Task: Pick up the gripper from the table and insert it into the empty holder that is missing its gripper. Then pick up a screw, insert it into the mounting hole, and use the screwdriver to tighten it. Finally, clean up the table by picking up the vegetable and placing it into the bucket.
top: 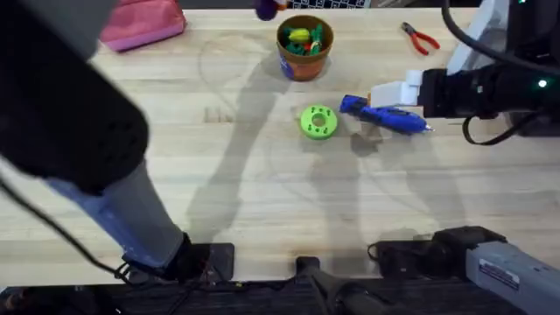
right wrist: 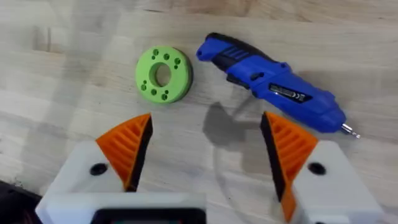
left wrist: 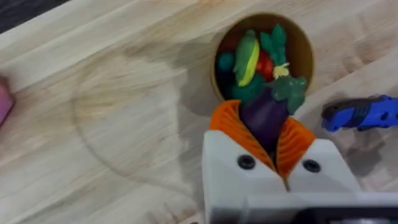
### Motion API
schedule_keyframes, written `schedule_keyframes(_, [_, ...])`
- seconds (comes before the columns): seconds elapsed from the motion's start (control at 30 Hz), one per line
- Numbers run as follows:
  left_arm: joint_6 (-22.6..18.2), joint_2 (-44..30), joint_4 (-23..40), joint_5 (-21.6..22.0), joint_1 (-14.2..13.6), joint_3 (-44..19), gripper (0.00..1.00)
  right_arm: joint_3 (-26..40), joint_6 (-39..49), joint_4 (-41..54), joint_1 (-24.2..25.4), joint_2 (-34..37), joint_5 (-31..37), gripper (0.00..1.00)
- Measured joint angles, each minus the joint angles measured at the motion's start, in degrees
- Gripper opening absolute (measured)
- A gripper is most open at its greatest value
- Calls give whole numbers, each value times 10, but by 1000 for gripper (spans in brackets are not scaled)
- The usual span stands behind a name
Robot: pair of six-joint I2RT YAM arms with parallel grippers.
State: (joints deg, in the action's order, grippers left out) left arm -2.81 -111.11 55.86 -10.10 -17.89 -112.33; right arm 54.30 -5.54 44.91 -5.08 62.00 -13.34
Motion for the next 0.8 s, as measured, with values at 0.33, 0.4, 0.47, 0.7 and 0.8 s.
schedule_keyframes(0.33, [0, -102, -49, -32, -41, -21, 37, 0, 0, 0, 0, 0, 0, 994])
schedule_keyframes(0.4, [0, -118, -59, -36, -49, -21, 37, 0, 0, 0, 0, 0, 0, 993])
schedule_keyframes(0.47, [0, -129, -69, -38, -55, -21, 37, 0, 0, 1, 0, 0, 0, 994])
schedule_keyframes(0.7, [0, -134, -85, -39, -56, -22, 37, 0, 0, 1, 0, 0, 0, 994])
schedule_keyframes(0.8, [-2, -134, -86, -39, -54, -22, 441, 0, 0, 1, 0, 0, 0, 994])
